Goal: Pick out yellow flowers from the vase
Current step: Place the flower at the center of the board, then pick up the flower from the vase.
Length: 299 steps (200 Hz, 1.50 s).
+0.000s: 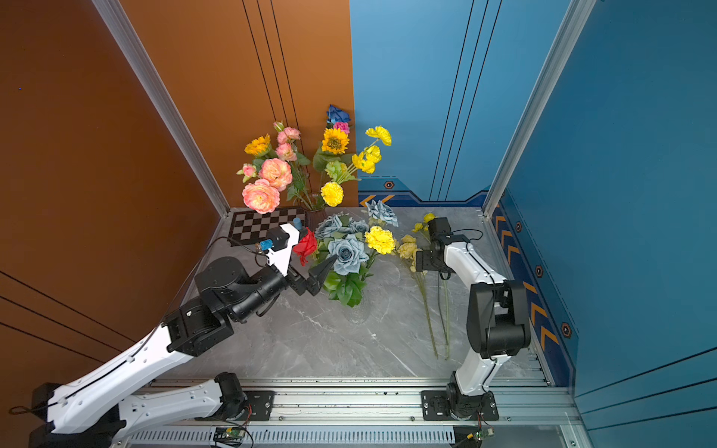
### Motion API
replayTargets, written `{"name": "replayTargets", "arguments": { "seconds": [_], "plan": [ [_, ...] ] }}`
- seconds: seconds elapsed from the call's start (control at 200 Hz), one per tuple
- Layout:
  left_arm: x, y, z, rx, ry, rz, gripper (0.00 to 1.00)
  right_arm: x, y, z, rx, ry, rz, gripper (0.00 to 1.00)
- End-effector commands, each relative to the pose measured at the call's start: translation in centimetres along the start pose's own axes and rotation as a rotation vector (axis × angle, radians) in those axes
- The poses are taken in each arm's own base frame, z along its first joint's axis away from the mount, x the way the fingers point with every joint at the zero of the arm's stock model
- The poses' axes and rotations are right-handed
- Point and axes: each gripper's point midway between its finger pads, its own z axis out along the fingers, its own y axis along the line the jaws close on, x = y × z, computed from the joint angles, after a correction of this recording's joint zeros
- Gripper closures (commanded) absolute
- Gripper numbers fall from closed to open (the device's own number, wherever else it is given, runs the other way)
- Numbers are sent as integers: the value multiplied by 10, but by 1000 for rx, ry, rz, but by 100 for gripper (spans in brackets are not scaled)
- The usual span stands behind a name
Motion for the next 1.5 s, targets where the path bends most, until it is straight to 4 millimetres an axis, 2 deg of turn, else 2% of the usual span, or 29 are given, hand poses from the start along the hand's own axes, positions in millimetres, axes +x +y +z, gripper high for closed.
{"name": "replayTargets", "arguments": {
  "seconds": [0.0, 0.145, 0.255, 0.375, 0.485, 0.666, 0.826, 1.046, 1.241, 1.331, 1.491],
  "plan": [
    [-20, 2, -11, 16, -50, 1, 2, 1, 15, -24, -84, -48, 40, 0],
    [-24, 1, -17, 24, -66, 4, 2, 0, 34, -57, -195, -137, 77, 0],
    [-27, 2, -20, 23, -75, 3, 2, 2, 57, -90, -349, -254, 122, 0],
    [-29, 2, -21, 27, -80, 1, 2, 5, 74, -124, -528, -378, 198, 0],
    [-29, 1, -20, 28, -80, 0, 2, 12, 90, -146, -658, -440, 209, 0],
    [-31, 2, -23, 24, -90, -6, 2, 32, 114, -166, -801, -489, 161, 2],
    [-30, 4, -26, 18, -92, -10, 2, 46, 124, -183, -954, -553, 165, 4],
    [-31, 3, -26, 21, -93, -11, 2, 55, 131, -206, -1080, -627, 148, 12],
    [-28, 3, -24, 22, -86, -11, 2, 55, 146, -218, -1141, -645, 103, 19],
    [-27, 2, -23, 23, -82, -12, 2, 53, 156, -219, -1157, -645, 86, 25],
    [-28, 1, -23, 25, -83, -11, 2, 46, 172, -219, -1173, -641, 60, 28]
  ]
}}
